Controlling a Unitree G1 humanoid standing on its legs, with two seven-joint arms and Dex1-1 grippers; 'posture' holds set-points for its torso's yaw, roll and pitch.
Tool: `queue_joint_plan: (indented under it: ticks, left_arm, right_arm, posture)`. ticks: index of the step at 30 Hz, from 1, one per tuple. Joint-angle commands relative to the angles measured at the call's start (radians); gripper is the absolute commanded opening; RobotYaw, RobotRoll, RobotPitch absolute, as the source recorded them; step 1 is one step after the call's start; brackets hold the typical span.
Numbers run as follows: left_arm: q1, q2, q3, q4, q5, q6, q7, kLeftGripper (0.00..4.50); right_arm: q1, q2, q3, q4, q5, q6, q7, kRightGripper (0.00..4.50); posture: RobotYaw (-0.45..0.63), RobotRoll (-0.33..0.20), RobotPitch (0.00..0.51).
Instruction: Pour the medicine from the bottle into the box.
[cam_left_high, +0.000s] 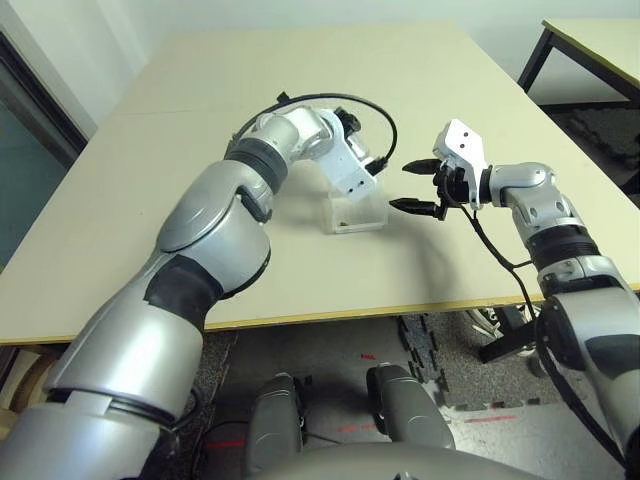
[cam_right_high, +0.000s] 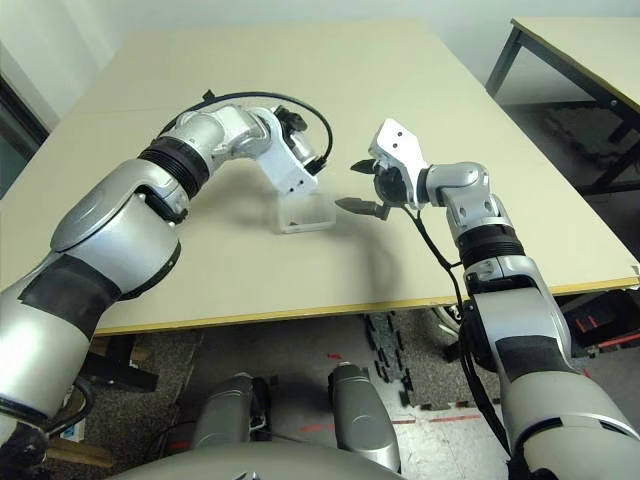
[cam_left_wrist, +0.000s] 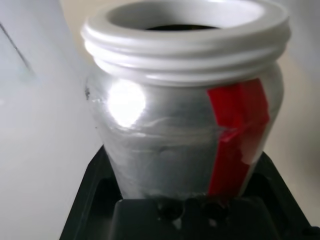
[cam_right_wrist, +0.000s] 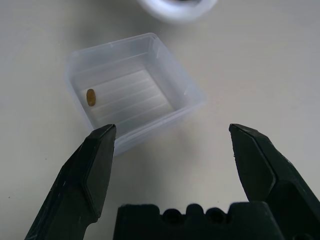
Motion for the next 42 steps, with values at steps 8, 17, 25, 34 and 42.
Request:
queue_joint_plan:
  ticks: [8,17,25,34,42]
  left_arm:
    - [0.152,0.035,0.420,-0.066,-0.448,0.291,-0.282,2.83]
    - [0.325,0.075,0.650,-0.258,-0.677,0.443,-0.182,2.83]
    - [0.496,0.112,0.724,-0.389,-0.728,0.410,0.008,2.83]
    - [0.591,0.113,0.738,-0.349,-0.740,0.301,0.097,2.83]
    - [0.549,0.101,0.757,-0.200,-0.757,0.217,0.123,2.83]
  right_arm:
    - [-0.027,-0.010,-0.064,0.065,0.061,0.009,0.023,4.50]
    - [-0.044,-0.007,-0.066,0.095,0.064,-0.013,0.045,4.50]
    - [-0.047,-0.003,-0.055,0.115,0.054,-0.034,0.047,4.50]
    - [-0.067,-0.003,-0.053,0.148,0.047,-0.051,0.042,4.50]
    - [-0.064,-0.008,-0.057,0.145,0.048,-0.047,0.038,4.50]
  posture:
    - [-0.18,0.000,0.028]
    - [-0.16,0.000,0.023]
    - [-0.15,0.000,0.024]
    - [-0.15,0.000,0.032]
    - [-0.16,0.000,0.036]
